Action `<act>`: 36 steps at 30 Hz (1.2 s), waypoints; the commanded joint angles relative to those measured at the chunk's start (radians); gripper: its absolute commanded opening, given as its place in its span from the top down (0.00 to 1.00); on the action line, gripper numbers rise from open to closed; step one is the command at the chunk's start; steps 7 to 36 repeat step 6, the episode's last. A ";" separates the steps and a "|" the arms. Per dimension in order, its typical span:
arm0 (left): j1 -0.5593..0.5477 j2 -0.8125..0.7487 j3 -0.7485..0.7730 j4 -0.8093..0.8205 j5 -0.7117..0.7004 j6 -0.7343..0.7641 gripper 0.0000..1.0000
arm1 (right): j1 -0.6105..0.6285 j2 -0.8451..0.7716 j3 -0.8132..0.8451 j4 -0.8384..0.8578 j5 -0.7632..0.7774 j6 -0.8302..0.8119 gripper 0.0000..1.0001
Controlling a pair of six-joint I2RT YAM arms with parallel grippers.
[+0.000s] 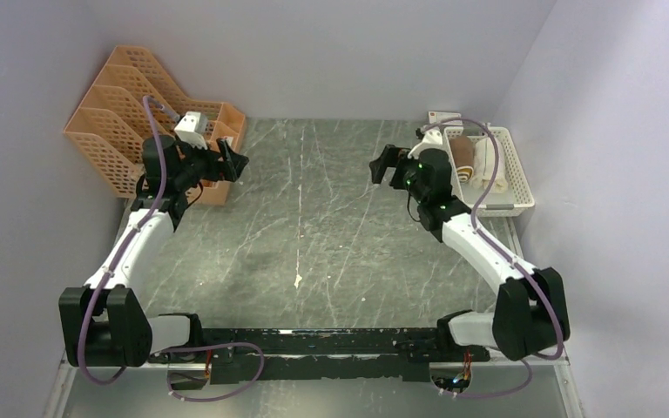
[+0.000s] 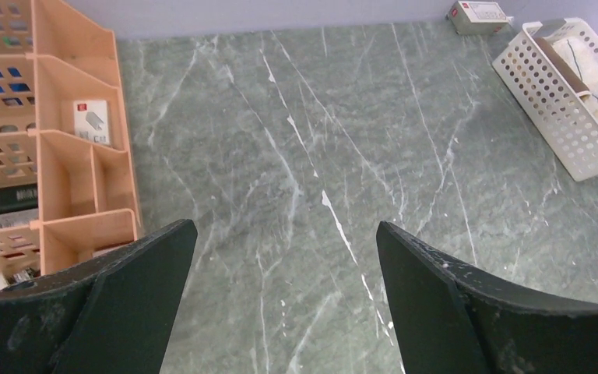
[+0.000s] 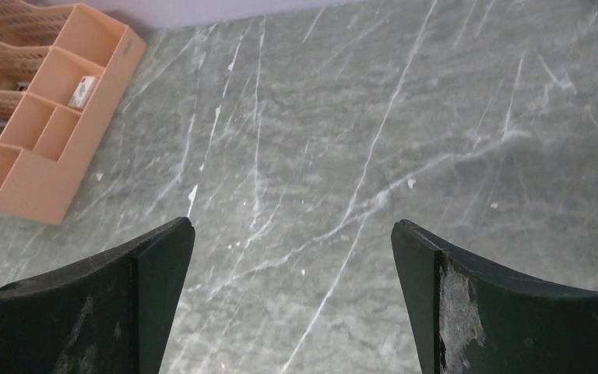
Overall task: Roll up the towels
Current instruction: Reset both arms
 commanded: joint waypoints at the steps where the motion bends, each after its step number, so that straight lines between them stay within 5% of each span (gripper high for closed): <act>1: -0.007 -0.002 -0.015 0.112 -0.024 0.023 0.01 | 0.001 0.071 0.085 0.023 0.038 -0.039 0.00; 36: -0.007 0.000 -0.018 0.101 -0.013 0.033 0.01 | 0.002 0.069 0.091 0.026 0.030 -0.033 0.00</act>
